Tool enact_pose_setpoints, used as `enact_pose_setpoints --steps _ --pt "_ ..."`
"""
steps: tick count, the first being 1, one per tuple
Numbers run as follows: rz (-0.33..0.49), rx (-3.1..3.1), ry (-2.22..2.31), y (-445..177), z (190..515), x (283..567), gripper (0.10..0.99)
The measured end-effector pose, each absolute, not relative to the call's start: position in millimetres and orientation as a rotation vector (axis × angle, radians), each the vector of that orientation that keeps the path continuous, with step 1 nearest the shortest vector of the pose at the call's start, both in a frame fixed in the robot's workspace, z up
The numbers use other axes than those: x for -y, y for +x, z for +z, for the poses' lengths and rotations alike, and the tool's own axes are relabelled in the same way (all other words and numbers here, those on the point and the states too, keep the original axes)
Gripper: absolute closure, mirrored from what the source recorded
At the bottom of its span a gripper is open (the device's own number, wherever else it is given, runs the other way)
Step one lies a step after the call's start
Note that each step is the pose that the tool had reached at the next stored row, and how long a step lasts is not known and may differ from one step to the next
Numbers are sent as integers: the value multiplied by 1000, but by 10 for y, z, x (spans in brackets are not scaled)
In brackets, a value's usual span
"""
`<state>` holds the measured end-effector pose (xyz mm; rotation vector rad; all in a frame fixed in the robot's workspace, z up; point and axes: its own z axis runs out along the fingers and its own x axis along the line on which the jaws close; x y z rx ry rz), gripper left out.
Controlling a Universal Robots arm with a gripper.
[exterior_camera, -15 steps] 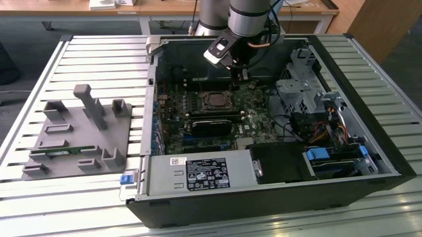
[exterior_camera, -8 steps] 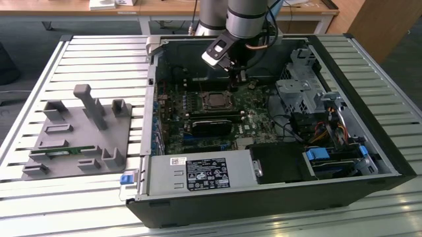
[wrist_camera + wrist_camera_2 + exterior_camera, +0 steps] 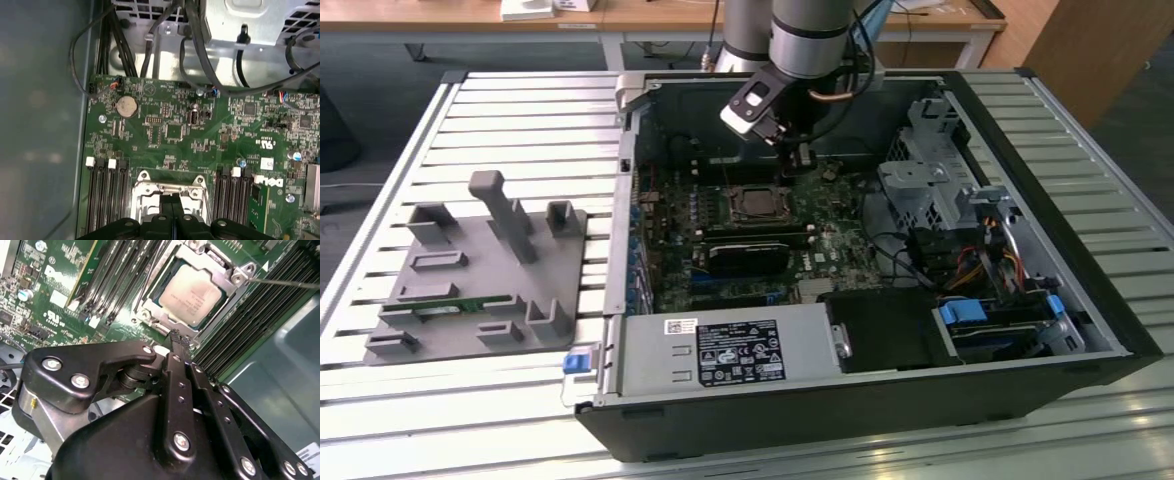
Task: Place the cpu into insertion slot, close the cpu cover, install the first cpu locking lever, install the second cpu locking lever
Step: 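Close the cpu cover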
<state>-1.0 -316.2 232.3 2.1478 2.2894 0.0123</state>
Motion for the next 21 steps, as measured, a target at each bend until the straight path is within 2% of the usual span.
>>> enact_pose_setpoints --steps 21 --pt "12 -2289 2148 -307 2322 3162 980"
